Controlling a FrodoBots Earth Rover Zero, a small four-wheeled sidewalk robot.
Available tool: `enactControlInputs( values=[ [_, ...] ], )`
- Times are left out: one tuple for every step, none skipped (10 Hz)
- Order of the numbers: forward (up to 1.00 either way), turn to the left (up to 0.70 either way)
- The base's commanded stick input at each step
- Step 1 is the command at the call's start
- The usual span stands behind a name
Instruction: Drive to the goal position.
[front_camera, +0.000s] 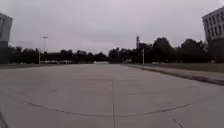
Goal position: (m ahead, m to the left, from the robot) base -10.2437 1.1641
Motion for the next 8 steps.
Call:
enactControlInputs(
  values=[
    [0.0, -0.7],
    [0.0, -0.7],
    [0.0, -0.7],
    [0.0, -0.7],
    [0.0, -0.7],
    [0.0, -0.7],
    [0.0, -0.7],
    [0.0, -0.7]
  ],
)
